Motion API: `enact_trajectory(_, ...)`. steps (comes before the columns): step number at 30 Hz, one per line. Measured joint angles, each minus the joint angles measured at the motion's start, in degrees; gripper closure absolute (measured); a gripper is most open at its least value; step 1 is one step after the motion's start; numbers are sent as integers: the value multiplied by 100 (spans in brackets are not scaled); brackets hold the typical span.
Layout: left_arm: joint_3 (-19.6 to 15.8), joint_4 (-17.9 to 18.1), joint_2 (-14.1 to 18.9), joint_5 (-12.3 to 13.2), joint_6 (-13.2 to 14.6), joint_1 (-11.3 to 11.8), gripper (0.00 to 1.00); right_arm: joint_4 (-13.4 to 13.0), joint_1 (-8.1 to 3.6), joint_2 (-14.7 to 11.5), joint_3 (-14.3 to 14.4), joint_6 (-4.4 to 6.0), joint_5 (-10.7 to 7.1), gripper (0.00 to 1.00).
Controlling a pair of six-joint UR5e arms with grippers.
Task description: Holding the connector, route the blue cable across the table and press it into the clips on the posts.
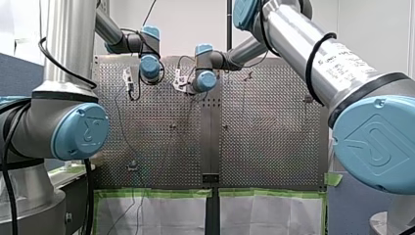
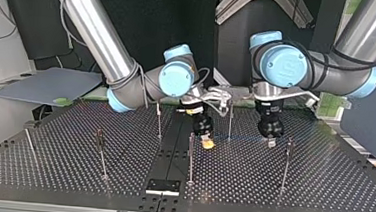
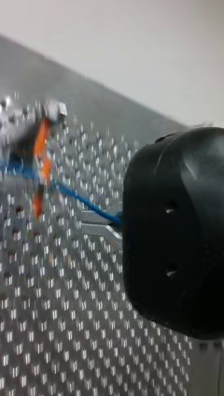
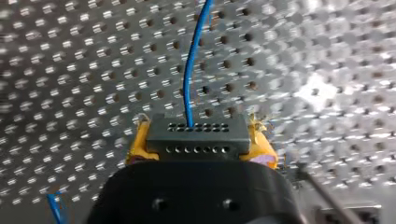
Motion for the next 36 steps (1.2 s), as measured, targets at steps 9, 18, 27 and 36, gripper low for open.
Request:
enact_trajectory(9, -519, 375, -4, 3, -55, -102, 100, 2, -9, 5, 300, -2, -11, 100)
enact_trajectory(18, -998, 854, -185, 110, -204, -172, 100, 2, -11, 6, 732, -16, -2, 100)
enact_trajectory(27, -1480, 1334, -608, 150, -416, -177, 100, -11, -14, 6, 1189, -140, 17, 100)
enact_trajectory(36, -1821, 1689, -1064, 269, -428, -189, 100, -28, -31, 5, 1505, -244, 40, 100)
